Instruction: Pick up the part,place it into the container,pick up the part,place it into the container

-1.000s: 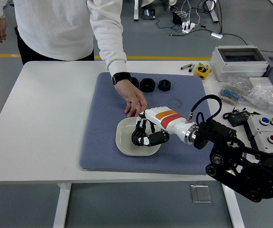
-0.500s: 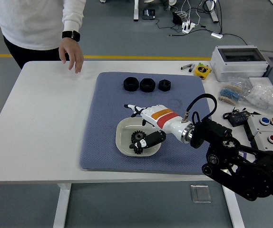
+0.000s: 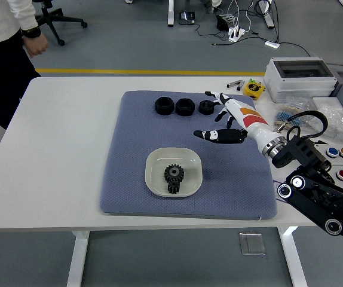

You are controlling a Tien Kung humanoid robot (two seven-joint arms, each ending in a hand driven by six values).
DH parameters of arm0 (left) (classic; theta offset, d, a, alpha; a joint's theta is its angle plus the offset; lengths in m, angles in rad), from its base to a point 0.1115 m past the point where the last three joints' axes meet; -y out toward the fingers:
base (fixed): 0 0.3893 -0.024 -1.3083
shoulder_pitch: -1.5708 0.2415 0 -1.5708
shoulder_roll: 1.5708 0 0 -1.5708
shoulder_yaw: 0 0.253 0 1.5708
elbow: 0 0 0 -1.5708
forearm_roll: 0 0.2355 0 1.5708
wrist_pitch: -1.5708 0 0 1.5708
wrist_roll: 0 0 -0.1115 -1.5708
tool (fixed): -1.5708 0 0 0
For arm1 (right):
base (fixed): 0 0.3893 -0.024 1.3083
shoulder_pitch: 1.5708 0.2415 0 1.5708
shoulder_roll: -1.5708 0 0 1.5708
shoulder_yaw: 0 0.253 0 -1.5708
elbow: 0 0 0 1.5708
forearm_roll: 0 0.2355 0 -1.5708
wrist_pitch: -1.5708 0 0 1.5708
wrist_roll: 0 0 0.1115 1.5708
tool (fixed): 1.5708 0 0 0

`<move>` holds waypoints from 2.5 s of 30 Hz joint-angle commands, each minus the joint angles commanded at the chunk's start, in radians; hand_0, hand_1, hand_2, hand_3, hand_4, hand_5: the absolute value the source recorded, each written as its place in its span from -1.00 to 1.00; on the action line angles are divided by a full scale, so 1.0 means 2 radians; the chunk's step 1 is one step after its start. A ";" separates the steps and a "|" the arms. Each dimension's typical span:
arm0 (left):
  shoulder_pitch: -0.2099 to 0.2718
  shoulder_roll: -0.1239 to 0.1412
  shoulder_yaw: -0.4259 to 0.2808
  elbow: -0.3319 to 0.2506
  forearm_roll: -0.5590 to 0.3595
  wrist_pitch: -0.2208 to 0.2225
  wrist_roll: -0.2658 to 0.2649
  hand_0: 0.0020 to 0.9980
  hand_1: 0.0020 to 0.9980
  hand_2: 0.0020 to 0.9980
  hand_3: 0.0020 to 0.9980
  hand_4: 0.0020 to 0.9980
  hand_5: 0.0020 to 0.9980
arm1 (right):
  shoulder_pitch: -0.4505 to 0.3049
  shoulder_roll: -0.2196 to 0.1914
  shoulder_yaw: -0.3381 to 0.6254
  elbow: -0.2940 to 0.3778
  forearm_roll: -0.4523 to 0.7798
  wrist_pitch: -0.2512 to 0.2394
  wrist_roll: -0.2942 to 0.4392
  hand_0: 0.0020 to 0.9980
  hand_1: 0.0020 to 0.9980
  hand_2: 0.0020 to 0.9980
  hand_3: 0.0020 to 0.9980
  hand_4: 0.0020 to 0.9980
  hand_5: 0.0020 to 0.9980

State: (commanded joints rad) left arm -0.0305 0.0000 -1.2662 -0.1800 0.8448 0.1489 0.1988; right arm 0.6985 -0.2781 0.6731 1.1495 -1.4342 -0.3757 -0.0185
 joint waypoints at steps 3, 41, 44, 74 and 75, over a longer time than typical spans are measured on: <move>0.000 0.000 0.000 0.000 0.000 0.000 0.000 0.66 0.63 0.68 0.16 0.01 0.41 | -0.016 -0.007 0.017 -0.001 0.065 -0.015 0.009 -0.16 0.13 0.45 0.64 0.80 -0.07; -0.008 0.000 0.011 0.000 -0.011 -0.003 -0.005 0.65 0.62 0.69 0.16 0.00 0.43 | -0.144 -0.051 0.156 0.086 0.685 0.053 0.106 0.01 0.26 0.46 0.40 1.00 0.42; -0.008 0.000 0.012 0.000 -0.010 -0.003 -0.004 0.65 0.62 0.69 0.16 0.00 0.43 | -0.147 -0.049 0.160 0.085 0.676 0.052 0.108 0.05 0.28 0.47 0.41 1.00 0.43; -0.010 0.000 0.014 0.000 -0.014 -0.003 -0.006 0.65 0.61 0.68 0.15 -0.02 0.46 | -0.157 -0.048 0.158 0.066 0.564 0.113 0.102 0.73 0.66 0.70 0.79 1.00 0.75; -0.010 0.000 0.014 0.000 -0.014 -0.003 -0.006 0.65 0.61 0.68 0.15 -0.02 0.46 | -0.157 -0.048 0.158 0.066 0.560 0.112 0.101 0.73 0.66 0.70 0.79 1.00 0.75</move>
State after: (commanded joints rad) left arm -0.0508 0.0000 -1.2372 -0.1800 0.8173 0.1436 0.1866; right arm 0.3850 -0.3738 0.9894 1.2815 -0.3149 -0.1507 0.1845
